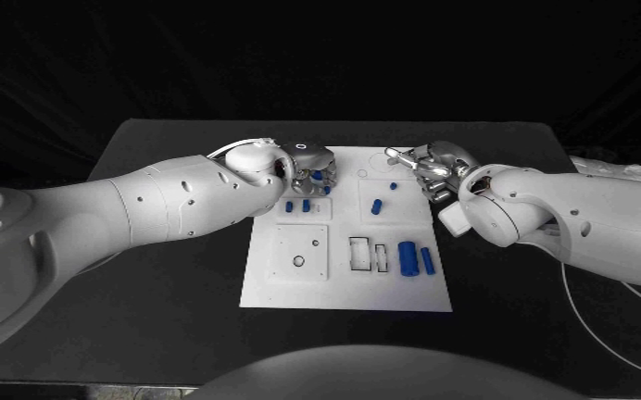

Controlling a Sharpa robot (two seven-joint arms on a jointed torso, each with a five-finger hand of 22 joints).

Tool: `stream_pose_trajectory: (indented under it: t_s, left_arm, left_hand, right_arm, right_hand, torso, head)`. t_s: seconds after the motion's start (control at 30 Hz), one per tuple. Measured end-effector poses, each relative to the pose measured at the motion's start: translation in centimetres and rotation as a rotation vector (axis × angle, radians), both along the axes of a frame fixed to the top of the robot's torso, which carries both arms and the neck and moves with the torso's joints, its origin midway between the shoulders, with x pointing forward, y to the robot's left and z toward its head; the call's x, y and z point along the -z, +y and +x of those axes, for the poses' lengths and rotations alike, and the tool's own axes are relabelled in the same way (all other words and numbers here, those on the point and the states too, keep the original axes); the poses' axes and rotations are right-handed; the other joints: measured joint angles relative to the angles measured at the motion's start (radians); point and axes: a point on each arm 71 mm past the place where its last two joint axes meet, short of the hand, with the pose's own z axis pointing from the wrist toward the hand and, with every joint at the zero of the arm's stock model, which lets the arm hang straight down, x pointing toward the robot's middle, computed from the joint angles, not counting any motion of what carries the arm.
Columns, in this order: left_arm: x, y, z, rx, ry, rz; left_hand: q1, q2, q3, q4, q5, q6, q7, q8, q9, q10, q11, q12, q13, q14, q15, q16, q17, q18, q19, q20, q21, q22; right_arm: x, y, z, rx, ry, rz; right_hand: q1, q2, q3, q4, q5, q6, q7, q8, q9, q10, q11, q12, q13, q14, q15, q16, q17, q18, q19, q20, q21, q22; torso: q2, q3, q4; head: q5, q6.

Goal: Assemble the parts on the task board

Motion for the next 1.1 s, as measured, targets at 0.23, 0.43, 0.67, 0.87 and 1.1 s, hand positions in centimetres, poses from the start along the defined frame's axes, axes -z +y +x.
stream_pose_trajectory:
  t_s: [0.23,0.43,0.67,0.87,1.1]
  left_arm:
    - [-0.01,-0.06,0.09,0.001,0.006,0.010]
    - [-0.05,-0.13,0.13,0.002,0.006,0.012]
    - [-0.09,-0.21,0.19,0.004,0.004,0.013]
    - [-0.12,-0.29,0.24,0.005,0.006,0.017]
    - [-0.12,-0.42,0.24,0.008,0.008,0.022]
  left_hand:
    - [0.000,0.000,0.003,0.002,0.000,0.000,0.000,0.000,0.000,0.004,-0.004,0.000,0.000,0.000,0.000,0.000,0.000,0.000,0.000,0.000,0.000,0.000]
    - [0.000,0.000,0.008,0.006,0.000,0.006,-0.002,0.005,-0.001,0.003,-0.004,0.000,0.000,0.000,0.000,0.000,0.000,0.000,0.000,0.000,0.000,0.000]
    - [0.000,0.000,0.016,0.003,0.000,0.016,-0.002,0.005,-0.001,0.016,-0.009,0.000,0.000,0.000,0.000,0.000,0.000,0.000,0.000,0.000,0.000,0.000]
    - [0.000,0.000,0.027,0.002,0.000,0.034,-0.007,0.014,-0.001,0.032,-0.014,0.000,-0.002,0.000,0.000,0.000,0.000,0.000,0.000,0.000,0.000,0.000]
    - [0.005,-0.005,0.037,-0.001,0.000,0.054,-0.011,0.021,-0.001,0.053,-0.017,0.000,-0.002,0.000,-0.007,0.000,0.000,0.000,0.000,0.000,0.000,0.000]
  right_arm:
    - [0.01,0.06,0.03,-0.001,0.001,0.000]
    - [0.02,0.08,0.02,-0.001,0.003,0.001]
    - [0.03,0.03,0.00,0.000,0.005,0.001]
    - [0.04,0.04,-0.01,-0.001,0.007,0.001]
    - [0.05,0.09,-0.01,-0.002,0.008,0.002]
  right_hand:
    - [0.000,0.000,0.000,0.000,0.000,0.000,0.000,0.000,0.000,0.000,0.000,0.000,0.000,0.000,0.000,0.000,0.000,0.000,0.000,0.000,0.000,0.000]
    - [0.000,0.000,0.000,0.000,0.000,0.000,0.000,0.000,0.000,0.000,0.000,0.000,0.000,0.000,0.000,0.000,0.000,0.000,0.000,0.000,0.000,0.001]
    - [0.000,0.000,0.000,0.000,0.000,0.000,0.000,0.000,0.000,0.000,0.000,0.000,0.000,0.000,0.000,0.000,0.000,0.000,0.000,0.000,0.000,0.001]
    - [0.000,0.000,0.000,0.000,0.000,0.000,0.000,0.000,0.000,0.000,0.000,0.000,0.000,0.000,0.000,0.000,0.000,0.000,0.000,0.000,0.000,0.001]
    - [0.000,0.000,0.000,0.000,0.000,0.000,0.000,0.000,0.000,0.000,0.000,0.000,0.000,0.000,0.000,0.000,0.000,0.000,0.000,0.000,0.000,0.001]
  torso:
    - [0.000,0.0001,0.0002]
    - [0.000,-0.0006,0.0003]
    - [0.001,-0.0006,0.0002]
    - [0.001,-0.0005,0.0003]
    - [0.001,-0.0003,0.0006]
  head:
    - [-0.002,-0.001]
    - [-0.003,-0.001]
    - [-0.003,-0.002]
    - [-0.002,-0.003]
    - [-0.001,-0.002]
